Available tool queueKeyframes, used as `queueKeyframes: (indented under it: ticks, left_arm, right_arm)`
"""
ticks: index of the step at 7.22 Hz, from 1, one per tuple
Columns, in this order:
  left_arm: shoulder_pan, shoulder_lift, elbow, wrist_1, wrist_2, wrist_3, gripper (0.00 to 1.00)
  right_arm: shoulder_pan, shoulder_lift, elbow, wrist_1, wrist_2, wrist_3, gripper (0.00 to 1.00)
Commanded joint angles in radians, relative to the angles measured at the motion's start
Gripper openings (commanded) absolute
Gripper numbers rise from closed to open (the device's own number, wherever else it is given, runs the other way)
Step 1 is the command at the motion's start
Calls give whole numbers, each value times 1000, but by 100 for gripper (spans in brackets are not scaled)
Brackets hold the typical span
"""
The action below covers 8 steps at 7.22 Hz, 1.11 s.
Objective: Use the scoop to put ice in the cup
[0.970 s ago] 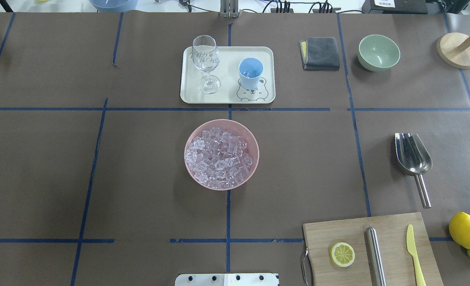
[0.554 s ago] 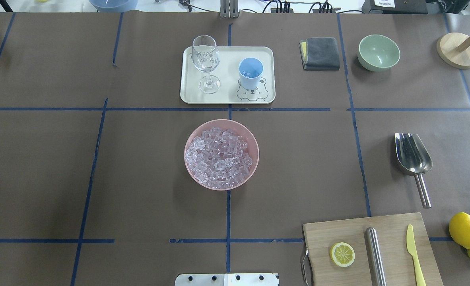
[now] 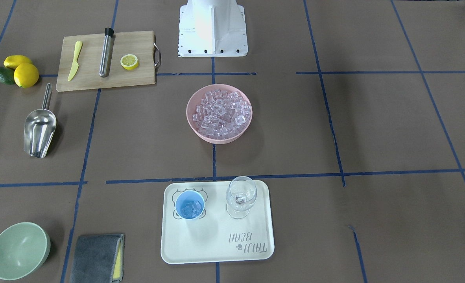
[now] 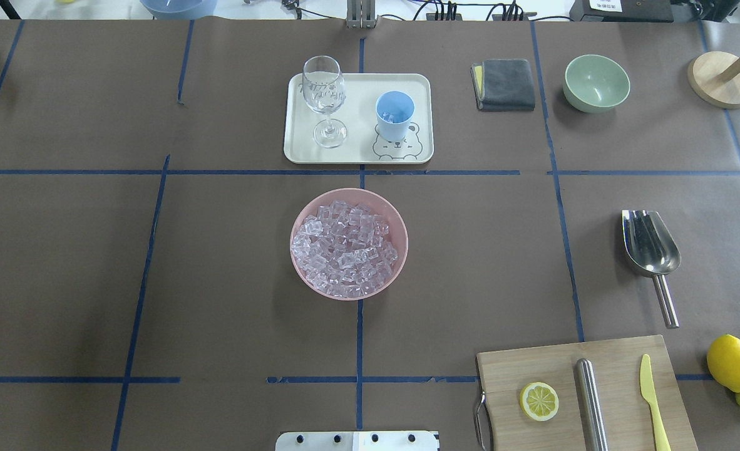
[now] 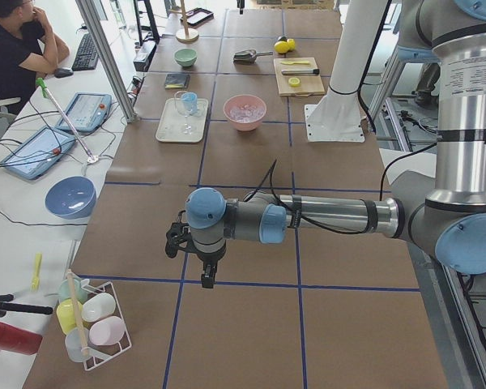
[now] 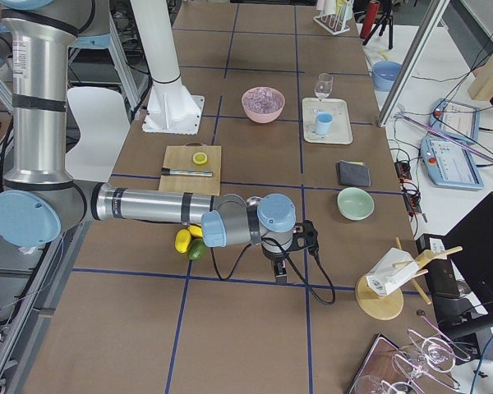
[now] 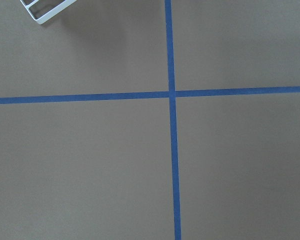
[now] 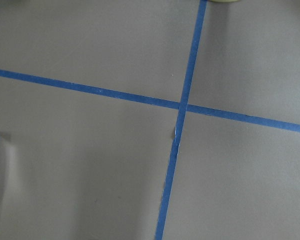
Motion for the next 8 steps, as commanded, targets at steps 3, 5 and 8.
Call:
queueKeyframes:
  ticks: [3, 5, 8]
  left_arm:
    - [-2, -9, 20, -4, 4, -24, 100]
    - [-2, -7, 22, -6, 8, -19, 100]
    - [-2, -4, 20, -4, 8, -19, 100]
  right_arm:
    - [29, 0, -33, -4, 64, 12, 100]
    - [36, -2, -50, -5, 66, 12, 100]
    - [72, 23, -20, -22, 67, 129, 100]
